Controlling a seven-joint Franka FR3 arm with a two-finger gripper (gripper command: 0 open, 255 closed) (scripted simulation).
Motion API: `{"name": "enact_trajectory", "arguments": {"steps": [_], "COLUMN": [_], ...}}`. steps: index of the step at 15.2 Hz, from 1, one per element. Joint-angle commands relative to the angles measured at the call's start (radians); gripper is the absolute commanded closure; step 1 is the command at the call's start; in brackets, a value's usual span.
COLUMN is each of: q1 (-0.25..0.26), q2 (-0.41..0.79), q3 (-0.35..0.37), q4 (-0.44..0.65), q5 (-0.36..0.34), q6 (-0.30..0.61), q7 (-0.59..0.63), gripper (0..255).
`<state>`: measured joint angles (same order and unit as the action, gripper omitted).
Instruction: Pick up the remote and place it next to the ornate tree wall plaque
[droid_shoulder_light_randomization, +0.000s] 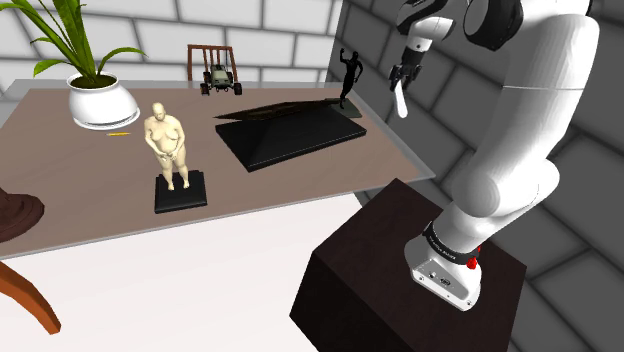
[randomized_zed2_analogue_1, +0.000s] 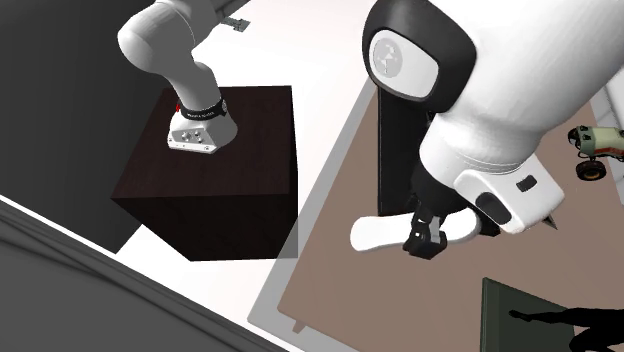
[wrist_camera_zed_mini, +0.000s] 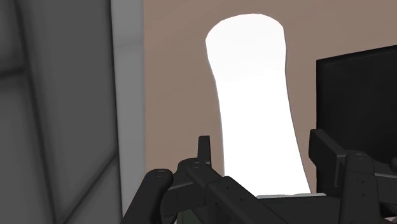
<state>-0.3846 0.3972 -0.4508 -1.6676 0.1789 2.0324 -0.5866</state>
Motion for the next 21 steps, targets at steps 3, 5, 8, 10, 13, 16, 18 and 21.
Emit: {"name": "enact_trajectory", "arguments": {"steps": [3,5,8,10,13,16,18,21], "q1": [0.0,0.041,0.099,0.136,0.186,0.233,0.263,0.306], "q2": [-0.009,-0.051,-0.108,-0.141,-0.184,-0.219,-0.238,-0.259], "q3": [-0.003,0.002,0.014,0.024,0.043,0.066,0.083,0.11], "q4": [0.032,-0.025,-0.099,-0.141,-0.195,-0.237,-0.259,-0.283], "q5": [-0.006,-0.026,-0.055,-0.073,-0.096,-0.116,-0.127,-0.14], "q6": [-0.04,-0.021,0.004,0.017,0.033,0.044,0.049,0.054], "q7": [0.005,0.051,0.122,0.172,0.247,0.323,0.373,0.448], "gripper": [255,255,255,255,255,255,255,255]}}
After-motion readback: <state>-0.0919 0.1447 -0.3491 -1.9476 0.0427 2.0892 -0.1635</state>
